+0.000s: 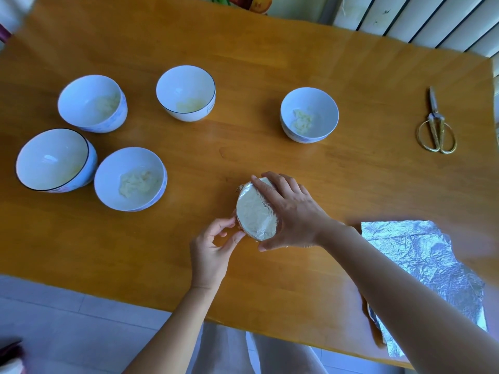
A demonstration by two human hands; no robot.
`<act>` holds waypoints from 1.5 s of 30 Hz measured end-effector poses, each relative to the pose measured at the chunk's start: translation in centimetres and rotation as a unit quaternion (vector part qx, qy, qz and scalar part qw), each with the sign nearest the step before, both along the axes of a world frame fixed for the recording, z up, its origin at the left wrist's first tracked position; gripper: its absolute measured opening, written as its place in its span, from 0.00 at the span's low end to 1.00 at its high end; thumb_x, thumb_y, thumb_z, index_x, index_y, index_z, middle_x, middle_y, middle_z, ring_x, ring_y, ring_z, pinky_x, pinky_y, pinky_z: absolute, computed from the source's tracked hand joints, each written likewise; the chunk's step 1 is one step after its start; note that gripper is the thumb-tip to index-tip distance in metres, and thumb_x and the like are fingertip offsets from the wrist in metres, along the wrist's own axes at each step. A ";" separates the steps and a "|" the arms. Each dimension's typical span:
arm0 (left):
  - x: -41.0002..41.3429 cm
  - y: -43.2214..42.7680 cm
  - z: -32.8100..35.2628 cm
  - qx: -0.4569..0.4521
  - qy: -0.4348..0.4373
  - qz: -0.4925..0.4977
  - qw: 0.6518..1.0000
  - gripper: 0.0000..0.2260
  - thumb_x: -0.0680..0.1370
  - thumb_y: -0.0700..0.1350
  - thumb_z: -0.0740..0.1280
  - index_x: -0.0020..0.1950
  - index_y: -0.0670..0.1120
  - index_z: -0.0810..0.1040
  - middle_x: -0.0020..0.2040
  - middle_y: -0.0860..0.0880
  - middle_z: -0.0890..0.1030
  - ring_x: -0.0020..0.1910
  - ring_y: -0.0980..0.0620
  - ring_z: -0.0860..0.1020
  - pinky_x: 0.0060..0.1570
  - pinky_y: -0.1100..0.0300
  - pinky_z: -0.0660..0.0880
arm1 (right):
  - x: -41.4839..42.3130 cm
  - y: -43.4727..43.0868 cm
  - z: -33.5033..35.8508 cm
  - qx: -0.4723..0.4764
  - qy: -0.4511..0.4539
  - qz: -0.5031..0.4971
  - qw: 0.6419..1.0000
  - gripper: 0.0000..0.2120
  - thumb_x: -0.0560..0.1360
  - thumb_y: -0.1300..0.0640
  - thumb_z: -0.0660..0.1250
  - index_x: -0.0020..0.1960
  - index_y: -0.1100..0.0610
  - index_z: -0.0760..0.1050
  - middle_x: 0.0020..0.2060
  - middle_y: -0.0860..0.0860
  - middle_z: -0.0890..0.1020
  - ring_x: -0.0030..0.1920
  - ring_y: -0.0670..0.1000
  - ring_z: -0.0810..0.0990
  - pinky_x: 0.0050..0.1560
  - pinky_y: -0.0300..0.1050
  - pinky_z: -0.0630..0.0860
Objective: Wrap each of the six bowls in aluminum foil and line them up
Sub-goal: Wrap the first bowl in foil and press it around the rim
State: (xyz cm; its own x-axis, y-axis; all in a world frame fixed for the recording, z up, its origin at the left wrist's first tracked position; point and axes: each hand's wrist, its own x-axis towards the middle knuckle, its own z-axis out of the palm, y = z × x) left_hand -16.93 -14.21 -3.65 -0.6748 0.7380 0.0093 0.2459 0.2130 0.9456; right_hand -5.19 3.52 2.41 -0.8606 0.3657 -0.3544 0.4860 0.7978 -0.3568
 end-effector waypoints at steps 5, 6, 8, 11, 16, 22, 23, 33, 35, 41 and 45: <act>-0.3 -0.1 0.1 -0.001 -0.009 0.004 1.000 0.13 0.72 0.52 0.74 0.52 0.47 0.84 0.51 0.53 0.85 0.51 0.56 0.83 0.49 0.64 0.78 | 0.0 0.0 0.1 -0.003 -0.001 0.000 1.000 0.63 0.57 0.28 0.74 0.79 0.43 0.40 0.75 0.47 0.53 0.75 0.53 0.51 0.73 0.51 0.57; -0.3 0.0 0.2 0.002 -0.013 0.003 1.000 0.12 0.72 0.50 0.74 0.52 0.46 0.84 0.51 0.52 0.85 0.52 0.56 0.83 0.49 0.64 0.78 | 0.0 0.0 0.1 -0.003 0.000 0.000 1.000 0.63 0.57 0.28 0.74 0.79 0.43 0.40 0.75 0.47 0.53 0.75 0.53 0.51 0.73 0.51 0.57; -0.3 0.0 0.1 0.012 -0.022 0.003 1.000 0.11 0.71 0.44 0.75 0.52 0.46 0.84 0.52 0.52 0.85 0.52 0.57 0.83 0.49 0.65 0.78 | 0.0 0.0 0.1 -0.003 0.002 0.000 1.000 0.63 0.57 0.28 0.74 0.79 0.43 0.40 0.75 0.47 0.53 0.76 0.54 0.51 0.73 0.51 0.57; 0.0 0.0 0.0 0.027 -0.059 0.007 0.998 0.12 0.71 0.39 0.75 0.54 0.45 0.84 0.54 0.50 0.85 0.54 0.56 0.83 0.50 0.64 0.79 | 0.1 0.0 0.0 -0.003 0.006 -0.001 1.000 0.63 0.57 0.28 0.74 0.80 0.44 0.41 0.75 0.47 0.54 0.76 0.54 0.51 0.73 0.51 0.58; 0.2 0.2 0.3 0.035 -0.110 0.011 0.993 0.11 0.74 0.34 0.72 0.55 0.43 0.84 0.55 0.47 0.85 0.57 0.52 0.83 0.55 0.60 0.79 | 0.0 0.0 0.0 -0.001 0.004 0.001 1.000 0.63 0.57 0.28 0.74 0.79 0.43 0.40 0.75 0.47 0.53 0.76 0.53 0.50 0.73 0.51 0.57; 0.3 0.7 0.6 0.025 -0.123 0.047 0.991 0.09 0.74 0.36 0.73 0.52 0.46 0.84 0.51 0.49 0.86 0.54 0.52 0.84 0.54 0.61 0.79 | 0.1 0.0 0.0 0.003 0.005 0.003 1.000 0.63 0.57 0.28 0.73 0.79 0.43 0.40 0.75 0.47 0.53 0.76 0.53 0.51 0.73 0.51 0.58; 0.3 0.7 0.6 0.021 -0.127 0.053 0.990 0.09 0.74 0.36 0.73 0.51 0.47 0.84 0.50 0.50 0.86 0.53 0.53 0.84 0.53 0.61 0.79 | 0.1 0.0 0.0 0.003 0.004 0.004 1.000 0.63 0.57 0.27 0.73 0.79 0.43 0.40 0.75 0.47 0.53 0.76 0.53 0.51 0.73 0.51 0.58; 1.0 0.9 -0.4 -0.023 -0.099 0.058 0.993 0.04 0.78 0.39 0.70 0.51 0.48 0.81 0.46 0.48 0.84 0.46 0.47 0.82 0.47 0.55 0.79 | 0.1 0.0 -0.3 0.001 0.005 0.002 1.000 0.63 0.57 0.27 0.73 0.79 0.43 0.40 0.75 0.47 0.54 0.75 0.54 0.52 0.73 0.51 0.59; 1.3 1.1 -0.2 -0.036 -0.119 0.063 0.990 0.03 0.79 0.39 0.69 0.51 0.45 0.81 0.45 0.48 0.84 0.45 0.48 0.82 0.45 0.58 0.78 | 0.1 0.1 -0.2 0.003 0.006 0.002 1.000 0.63 0.57 0.27 0.73 0.79 0.43 0.40 0.75 0.47 0.54 0.75 0.54 0.52 0.74 0.51 0.58; 2.0 1.6 0.5 -0.117 -0.043 0.099 0.987 0.04 0.78 0.40 0.69 0.52 0.48 0.80 0.45 0.54 0.83 0.44 0.54 0.81 0.44 0.53 0.79 | 0.1 0.1 -0.3 0.001 0.007 0.000 1.000 0.64 0.57 0.27 0.73 0.79 0.43 0.40 0.75 0.47 0.53 0.75 0.53 0.52 0.73 0.50 0.58; 2.8 1.5 1.8 -0.069 -0.073 0.137 0.985 0.17 0.83 0.47 0.57 0.72 0.50 0.70 0.68 0.54 0.75 0.66 0.58 0.73 0.61 0.61 0.72 | 0.1 0.1 -0.3 -0.001 0.005 0.001 1.000 0.64 0.57 0.26 0.73 0.79 0.43 0.39 0.75 0.47 0.53 0.76 0.54 0.52 0.73 0.51 0.58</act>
